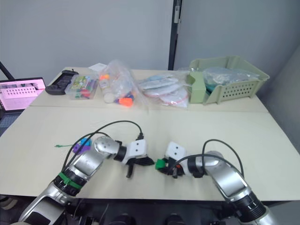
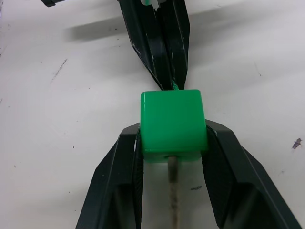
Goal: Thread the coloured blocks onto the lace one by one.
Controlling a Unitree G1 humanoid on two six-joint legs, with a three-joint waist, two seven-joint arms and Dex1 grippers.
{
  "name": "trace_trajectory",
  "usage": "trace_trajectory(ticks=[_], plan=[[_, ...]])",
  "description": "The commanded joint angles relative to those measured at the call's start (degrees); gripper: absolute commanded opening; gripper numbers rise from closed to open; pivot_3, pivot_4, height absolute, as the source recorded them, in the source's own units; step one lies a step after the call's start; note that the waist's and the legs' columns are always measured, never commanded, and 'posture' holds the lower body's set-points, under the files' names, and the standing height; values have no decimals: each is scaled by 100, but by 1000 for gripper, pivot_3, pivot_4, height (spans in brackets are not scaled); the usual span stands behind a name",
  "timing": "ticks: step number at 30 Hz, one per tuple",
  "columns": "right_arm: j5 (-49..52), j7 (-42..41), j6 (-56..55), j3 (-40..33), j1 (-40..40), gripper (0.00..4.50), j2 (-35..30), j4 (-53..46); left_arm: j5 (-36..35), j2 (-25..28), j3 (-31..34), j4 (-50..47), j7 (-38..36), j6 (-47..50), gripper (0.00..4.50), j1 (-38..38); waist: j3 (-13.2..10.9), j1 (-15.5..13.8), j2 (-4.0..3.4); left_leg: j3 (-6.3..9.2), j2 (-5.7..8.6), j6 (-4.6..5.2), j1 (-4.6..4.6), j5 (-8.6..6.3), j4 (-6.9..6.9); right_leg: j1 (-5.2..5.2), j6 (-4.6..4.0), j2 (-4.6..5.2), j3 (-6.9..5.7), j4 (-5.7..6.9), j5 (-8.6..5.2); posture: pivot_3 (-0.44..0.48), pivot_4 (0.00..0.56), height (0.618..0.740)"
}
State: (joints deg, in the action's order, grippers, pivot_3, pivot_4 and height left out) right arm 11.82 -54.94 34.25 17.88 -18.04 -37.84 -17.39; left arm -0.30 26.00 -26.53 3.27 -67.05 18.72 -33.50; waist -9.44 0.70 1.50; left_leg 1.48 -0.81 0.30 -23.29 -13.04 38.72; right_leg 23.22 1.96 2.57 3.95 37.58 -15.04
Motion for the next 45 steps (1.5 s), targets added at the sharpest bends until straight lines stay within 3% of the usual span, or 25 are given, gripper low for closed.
trace_trajectory(ticks=[1, 12, 13, 19, 21, 23, 28, 36, 44, 45], plan=[[-10, -31, -99, -9, -102, 1175, -8, -142, -121, -63, -81, -315, -119, 24, 0, 13, 0, 3, 0, 0, 0, 0, 0, 0, 0, 0, 0, 0, 0, 0, 0, 0, 150, 740], [-44, -61, -133, 112, -256, 1175, 82, -45, -12, -73, 21, -260, 68, 115, 0, -48, 0, 9, 0, 0, -1, 0, 2, 0, 0, 0, 0, -1, 0, 1, 0, 0, 150, 740], [-43, -66, -131, 110, -255, 1175, 73, -47, -40, -21, 33, -288, 13, 140, 585, -46, 0, 10, 0, 0, -1, 0, 2, 0, 0, 0, 0, -1, 0, 1, 0, 0, 150, 740], [31, -5, -4, -3, -228, 1175, 62, -131, -65, 161, 80, -433, -85, 111, 2522, -61, 0, 14, 0, 1, -3, 0, 2, 0, -2, 1, 0, -2, 0, 2, 0, 0, 150, 740], [138, 20, 74, -131, -167, 2255, 22, -295, -81, 165, 84, -490, -105, 150, 3169, -113, 0, 13, 0, 1, -2, 0, 1, 0, -2, 2, 0, -2, 0, 2, 0, 0, 150, 740], [206, 8, 144, -213, -73, 2930, -92, -449, -106, 138, 52, -535, -154, 179, 3818, -166, 0, 7, 0, 1, -2, 0, 1, 0, -2, 2, 0, -1, 0, 2, 0, 0, 150, 740], [291, -28, 177, -497, 236, 4483, -378, -637, -11, -115, -69, -442, -44, 220, 3830, -329, 0, -41, 0, 1, 2, 0, -3, 0, 3, -2, 0, 3, -1, -3, 0, 0, 150, 740], [241, 32, 63, -577, 491, 4483, -587, -508, 151, -361, -341, 107, -66, -69, 3830, -409, 0, 36, 0, -1, -1, 0, 1, 0, -4, 1, 0, -3, 1, -1, 0, 0, 150, 740], [224, 48, 31, -518, 479, 4500, -551, -480, 121, -317, -313, 152, -160, -96, 1349, -415, 0, 4, 1, -1, 0, 0, 0, 0, -2, 1, 1, -2, 1, -1, 0, 0, 150, 740], [224, 31, 17, -508, 466, 4500, -550, -460, 126, -311, -311, 152, -155, -102, 1193, -413, 0, 4, 0, -1, 0, 0, 0, 0, -1, 1, 1, -2, 1, -1, 0, 0, 150, 740]])
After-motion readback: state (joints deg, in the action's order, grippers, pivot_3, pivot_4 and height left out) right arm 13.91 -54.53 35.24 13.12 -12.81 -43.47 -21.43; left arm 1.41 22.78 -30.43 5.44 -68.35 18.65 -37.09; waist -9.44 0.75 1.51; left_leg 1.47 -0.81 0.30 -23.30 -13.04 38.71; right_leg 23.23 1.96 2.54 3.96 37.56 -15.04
